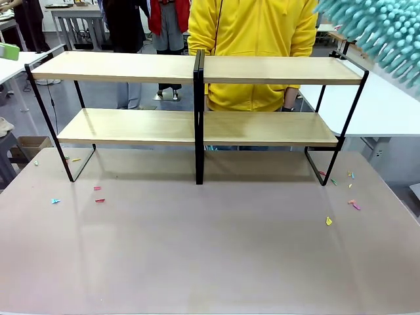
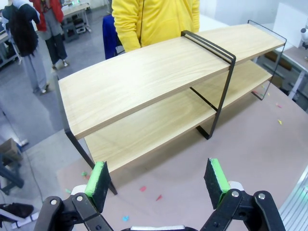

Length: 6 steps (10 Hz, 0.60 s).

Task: Clean the shelves.
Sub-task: Place the Duster on the table.

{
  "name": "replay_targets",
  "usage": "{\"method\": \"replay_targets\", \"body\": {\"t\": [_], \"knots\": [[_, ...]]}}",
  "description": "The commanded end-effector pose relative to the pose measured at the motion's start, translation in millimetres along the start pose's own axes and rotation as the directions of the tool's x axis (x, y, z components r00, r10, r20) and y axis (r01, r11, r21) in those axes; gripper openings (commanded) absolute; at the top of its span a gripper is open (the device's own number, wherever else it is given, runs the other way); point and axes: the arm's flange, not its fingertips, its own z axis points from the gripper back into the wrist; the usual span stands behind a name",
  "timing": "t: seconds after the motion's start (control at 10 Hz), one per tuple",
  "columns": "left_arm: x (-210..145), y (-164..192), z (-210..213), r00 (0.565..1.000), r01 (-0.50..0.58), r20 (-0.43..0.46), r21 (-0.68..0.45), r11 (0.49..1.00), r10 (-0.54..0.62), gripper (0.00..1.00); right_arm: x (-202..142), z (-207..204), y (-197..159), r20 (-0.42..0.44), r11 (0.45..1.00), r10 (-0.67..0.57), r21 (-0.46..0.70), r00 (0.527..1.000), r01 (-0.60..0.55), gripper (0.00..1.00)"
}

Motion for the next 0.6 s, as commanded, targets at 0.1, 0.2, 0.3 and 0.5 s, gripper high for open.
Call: {"method": "replay_targets", "body": {"t": [0.1,0.2,0.3,0.5], "knots": [[-0.1,-0.7,-0.1,1.000,-0.002,-0.001,0.004,1.000,0.002,1.00,-2.0,10.2,1.5,-0.017,0.999,0.034,-0.010,0.999,-0.034,0.13],[-0.1,-0.7,-0.1,1.000,-0.002,-0.001,0.004,1.000,0.002,1.00,-2.0,10.2,1.5,-0.017,0.999,0.034,-0.010,0.999,-0.034,0.13],[-0.1,-0.7,-0.1,1.000,-0.002,-0.001,0.004,1.000,0.002,1.00,-2.0,10.2,1.5,-0.017,0.999,0.034,-0.010,0.999,-0.034,0.13],[-0.1,-0.7,-0.1,1.000,-0.002,-0.001,0.004,1.000,0.002,1.00,-2.0,10.2,1.5,-0.017,0.999,0.034,-0.010,0.999,-0.034,0.13]]}}
